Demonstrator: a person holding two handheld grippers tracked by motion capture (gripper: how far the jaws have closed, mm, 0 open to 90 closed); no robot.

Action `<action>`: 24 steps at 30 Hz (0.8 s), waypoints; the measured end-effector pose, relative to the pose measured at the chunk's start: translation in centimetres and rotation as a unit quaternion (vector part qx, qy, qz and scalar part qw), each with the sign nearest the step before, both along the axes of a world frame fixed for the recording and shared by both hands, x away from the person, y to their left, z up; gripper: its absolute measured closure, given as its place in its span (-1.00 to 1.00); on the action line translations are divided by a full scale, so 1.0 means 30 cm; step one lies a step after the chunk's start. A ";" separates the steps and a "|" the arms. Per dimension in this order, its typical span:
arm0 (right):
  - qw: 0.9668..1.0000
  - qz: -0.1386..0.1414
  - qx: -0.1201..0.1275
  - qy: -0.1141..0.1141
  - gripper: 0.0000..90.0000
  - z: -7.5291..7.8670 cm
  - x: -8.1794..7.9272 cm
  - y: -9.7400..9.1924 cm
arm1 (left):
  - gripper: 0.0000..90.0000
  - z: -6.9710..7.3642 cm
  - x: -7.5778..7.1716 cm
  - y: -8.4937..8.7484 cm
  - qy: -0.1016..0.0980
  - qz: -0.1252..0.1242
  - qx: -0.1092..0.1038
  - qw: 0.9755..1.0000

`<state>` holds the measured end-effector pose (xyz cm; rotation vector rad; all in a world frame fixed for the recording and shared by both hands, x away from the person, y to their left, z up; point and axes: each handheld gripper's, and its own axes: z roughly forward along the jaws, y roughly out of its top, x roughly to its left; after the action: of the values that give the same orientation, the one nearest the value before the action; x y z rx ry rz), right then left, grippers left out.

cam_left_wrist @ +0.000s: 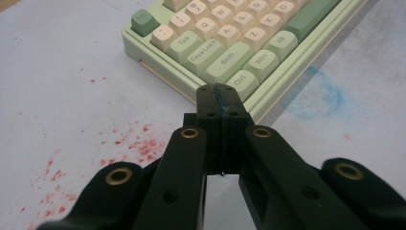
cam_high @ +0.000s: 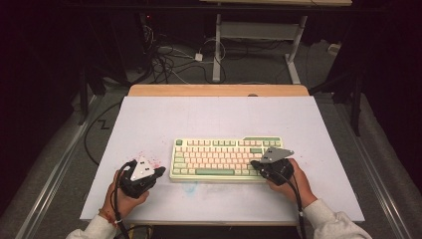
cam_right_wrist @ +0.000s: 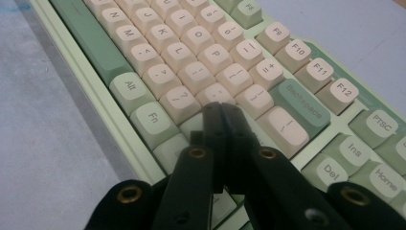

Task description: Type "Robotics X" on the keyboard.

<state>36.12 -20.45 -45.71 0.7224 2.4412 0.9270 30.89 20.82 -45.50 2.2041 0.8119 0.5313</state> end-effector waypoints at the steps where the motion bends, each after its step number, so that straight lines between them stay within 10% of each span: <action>1: 1.000 -0.001 0.000 0.000 1.00 0.000 -0.001 0.000 | 0.95 0.002 0.001 -0.002 0.000 0.000 -0.001 1.000; 10: 1.000 0.000 -0.003 -0.003 1.00 0.000 -0.002 0.001 | 0.94 0.026 0.023 -0.013 0.012 -0.009 -0.027 1.000; 24: 1.000 -0.001 -0.001 -0.006 1.00 -0.003 -0.004 0.001 | 0.95 0.073 0.097 -0.137 0.012 -0.051 0.009 0.999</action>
<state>36.00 -20.42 -45.80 0.7179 2.4302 0.9254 33.79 16.70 -43.32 2.2583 0.7046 0.4639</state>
